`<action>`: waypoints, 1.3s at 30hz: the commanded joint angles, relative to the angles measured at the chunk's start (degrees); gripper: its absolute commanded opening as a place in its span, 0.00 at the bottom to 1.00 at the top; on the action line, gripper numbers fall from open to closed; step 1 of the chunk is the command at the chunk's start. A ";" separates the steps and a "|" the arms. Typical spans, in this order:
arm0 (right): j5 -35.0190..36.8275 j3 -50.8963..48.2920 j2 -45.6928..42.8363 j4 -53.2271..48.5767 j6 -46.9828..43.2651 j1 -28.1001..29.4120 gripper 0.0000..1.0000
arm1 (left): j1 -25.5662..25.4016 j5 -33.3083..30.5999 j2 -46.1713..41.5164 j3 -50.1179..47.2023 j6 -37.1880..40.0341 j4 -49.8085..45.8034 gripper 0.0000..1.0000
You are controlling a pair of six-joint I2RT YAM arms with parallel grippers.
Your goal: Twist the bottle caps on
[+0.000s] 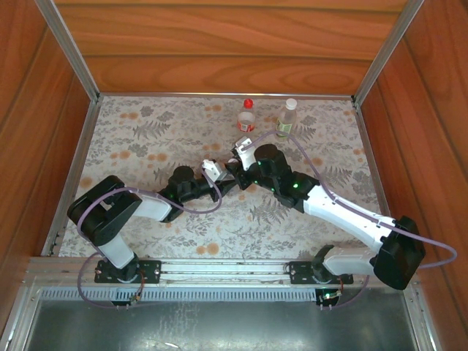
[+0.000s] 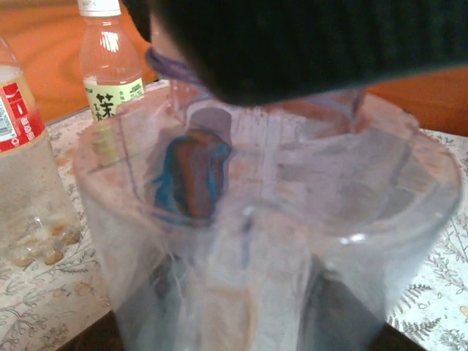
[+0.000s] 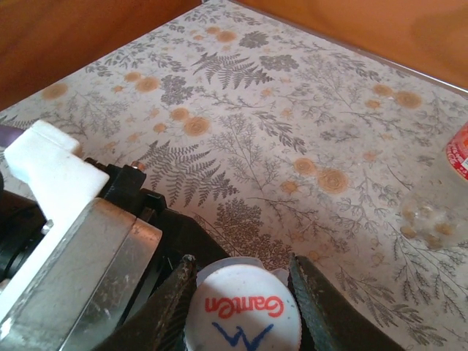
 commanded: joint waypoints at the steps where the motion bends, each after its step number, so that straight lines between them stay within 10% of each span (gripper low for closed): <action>1: 7.47 -0.62 0.22 -2.88 3.32 -0.03 0.09 | 0.90 -3.41 -0.82 -0.62 0.66 2.73 0.58; 4: 9.82 0.13 -0.37 -4.58 2.88 -1.48 0.10 | 0.88 -1.72 -1.25 -1.84 0.69 2.72 0.86; 8: 11.45 0.09 -1.25 -6.48 1.61 -7.58 0.13 | 0.89 -0.09 -3.05 -4.34 1.25 2.72 0.99; 18: 6.82 0.17 4.37 4.25 -3.56 -23.09 0.14 | 1.00 -2.16 -5.98 -9.34 0.59 2.61 1.00; 30: 0.98 -6.04 8.02 16.12 -4.59 -26.47 0.19 | 1.54 -4.82 -6.95 -10.50 1.75 2.17 1.00; 39: 0.12 -6.68 6.34 15.01 -5.86 -26.53 0.55 | 3.19 -9.02 -8.01 -10.16 -0.25 1.25 1.00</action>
